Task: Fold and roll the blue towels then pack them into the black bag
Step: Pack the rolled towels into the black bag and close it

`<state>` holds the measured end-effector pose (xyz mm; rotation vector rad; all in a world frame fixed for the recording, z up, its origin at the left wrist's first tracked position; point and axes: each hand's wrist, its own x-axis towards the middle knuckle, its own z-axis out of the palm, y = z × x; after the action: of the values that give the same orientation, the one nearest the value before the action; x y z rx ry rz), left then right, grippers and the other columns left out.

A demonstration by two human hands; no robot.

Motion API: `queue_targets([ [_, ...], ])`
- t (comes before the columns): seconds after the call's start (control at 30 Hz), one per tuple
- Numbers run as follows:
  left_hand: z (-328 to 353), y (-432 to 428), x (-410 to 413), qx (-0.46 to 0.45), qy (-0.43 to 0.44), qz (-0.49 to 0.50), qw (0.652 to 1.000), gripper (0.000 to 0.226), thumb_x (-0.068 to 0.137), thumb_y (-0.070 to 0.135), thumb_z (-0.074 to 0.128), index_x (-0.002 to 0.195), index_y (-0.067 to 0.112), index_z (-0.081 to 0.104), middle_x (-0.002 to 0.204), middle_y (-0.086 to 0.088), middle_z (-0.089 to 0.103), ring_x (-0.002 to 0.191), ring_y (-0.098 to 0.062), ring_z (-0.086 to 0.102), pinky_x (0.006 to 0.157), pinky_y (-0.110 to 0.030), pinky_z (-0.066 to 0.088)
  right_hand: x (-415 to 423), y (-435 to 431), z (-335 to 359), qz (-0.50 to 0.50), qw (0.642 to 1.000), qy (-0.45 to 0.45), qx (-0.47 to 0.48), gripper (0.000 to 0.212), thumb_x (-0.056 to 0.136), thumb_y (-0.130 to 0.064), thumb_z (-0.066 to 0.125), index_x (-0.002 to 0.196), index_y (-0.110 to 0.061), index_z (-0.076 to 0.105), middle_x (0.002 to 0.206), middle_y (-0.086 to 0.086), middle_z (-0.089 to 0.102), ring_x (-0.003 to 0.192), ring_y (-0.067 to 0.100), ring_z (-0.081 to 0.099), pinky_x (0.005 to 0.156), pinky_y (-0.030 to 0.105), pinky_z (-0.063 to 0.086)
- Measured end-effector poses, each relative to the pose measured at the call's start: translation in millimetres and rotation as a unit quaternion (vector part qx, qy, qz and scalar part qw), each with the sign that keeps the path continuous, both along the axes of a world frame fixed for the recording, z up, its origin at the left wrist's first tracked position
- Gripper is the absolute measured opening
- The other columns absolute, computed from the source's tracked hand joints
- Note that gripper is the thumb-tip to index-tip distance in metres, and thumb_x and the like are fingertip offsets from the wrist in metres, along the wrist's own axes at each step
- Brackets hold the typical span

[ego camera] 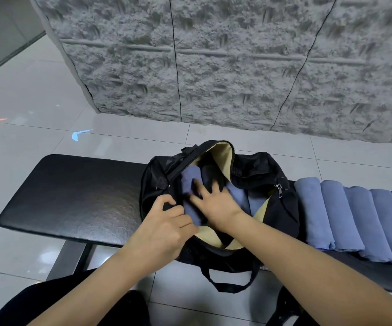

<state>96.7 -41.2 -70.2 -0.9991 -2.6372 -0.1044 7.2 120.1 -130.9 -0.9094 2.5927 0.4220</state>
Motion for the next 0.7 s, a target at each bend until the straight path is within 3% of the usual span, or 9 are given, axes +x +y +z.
queue_targets([
  [0.1, 0.8, -2.5, 0.1, 0.005, -0.004, 0.003, 1.0, 0.027, 0.081, 0.004, 0.052, 0.079, 0.024, 0.071, 0.067, 0.012, 0.06, 0.062, -0.014, 0.047, 0.087, -0.034, 0.036, -6.4, -5.4, 0.8, -0.053, 0.998, -0.005, -0.016, 0.089, 0.086, -0.044, 0.059, 0.149, -0.033, -0.002, 0.158, 0.011, -0.006, 0.135, 0.053, 0.011, 0.103, 0.061, 0.028],
  [0.2, -0.2, -5.1, 1.8, 0.012, -0.016, 0.004, 1.0, 0.027, 0.076, 0.003, 0.058, 0.085, 0.026, 0.071, 0.068, 0.012, 0.06, 0.063, -0.014, 0.046, 0.088, -0.034, 0.037, 11.0, 5.0, 1.3, -0.007, 1.0, -0.002, 0.002, 0.089, 0.089, -0.029, 0.055, 0.149, -0.032, -0.011, 0.158, 0.009, -0.012, 0.136, 0.055, 0.003, 0.106, 0.061, 0.023],
  [0.27, -1.9, -3.2, 1.3, 0.011, -0.015, 0.008, 1.0, 0.027, 0.076, 0.003, 0.058, 0.085, 0.025, 0.071, 0.068, 0.012, 0.06, 0.063, -0.014, 0.047, 0.089, -0.034, 0.037, 16.4, 13.6, 3.2, 0.018, 1.0, 0.004, 0.018, 0.092, 0.089, -0.026, 0.057, 0.149, -0.033, -0.013, 0.158, 0.008, -0.012, 0.135, 0.055, 0.008, 0.102, 0.055, 0.029],
  [0.37, -1.8, 1.3, 2.0, -0.001, -0.025, 0.009, 1.0, 0.026, 0.074, 0.003, 0.057, 0.08, 0.024, 0.071, 0.066, 0.012, 0.059, 0.063, -0.015, 0.048, 0.089, -0.036, 0.037, 1.9, 17.8, 7.0, -0.046, 0.998, 0.034, -0.005, 0.087, 0.088, -0.032, 0.06, 0.15, -0.023, 0.0, 0.157, 0.013, 0.004, 0.129, 0.045, 0.032, 0.094, 0.044, 0.04],
  [0.5, 1.2, -3.7, 1.9, -0.013, -0.031, 0.021, 0.999, 0.027, 0.075, 0.005, 0.053, 0.083, 0.025, 0.069, 0.065, 0.012, 0.056, 0.063, -0.015, 0.047, 0.092, -0.04, 0.037, 10.7, 7.6, 16.0, -0.079, 0.997, -0.01, 0.015, 0.074, 0.091, -0.034, 0.055, 0.149, -0.021, 0.011, 0.156, 0.013, 0.006, 0.131, 0.048, 0.026, 0.098, 0.049, 0.034],
  [0.6, 1.0, -8.5, 5.1, -0.011, -0.039, 0.027, 0.999, 0.025, 0.075, 0.007, 0.053, 0.084, 0.025, 0.067, 0.063, 0.011, 0.052, 0.062, -0.016, 0.047, 0.094, -0.042, 0.037, 30.8, 21.7, 34.8, -0.1, 0.994, -0.036, -0.02, 0.048, 0.092, -0.033, 0.049, 0.135, -0.014, 0.036, 0.141, 0.012, 0.035, 0.122, 0.038, 0.041, 0.094, 0.043, 0.036],
  [0.7, -0.4, -8.2, 5.9, -0.02, -0.039, 0.04, 0.998, 0.023, 0.077, 0.009, 0.051, 0.08, 0.024, 0.068, 0.063, 0.012, 0.052, 0.063, -0.015, 0.048, 0.095, -0.041, 0.036, 25.2, 48.8, 52.9, -0.13, 0.99, -0.059, -0.005, 0.05, 0.095, -0.033, 0.043, 0.141, -0.02, 0.029, 0.142, 0.009, 0.037, 0.125, 0.038, 0.039, 0.099, 0.044, 0.034],
])
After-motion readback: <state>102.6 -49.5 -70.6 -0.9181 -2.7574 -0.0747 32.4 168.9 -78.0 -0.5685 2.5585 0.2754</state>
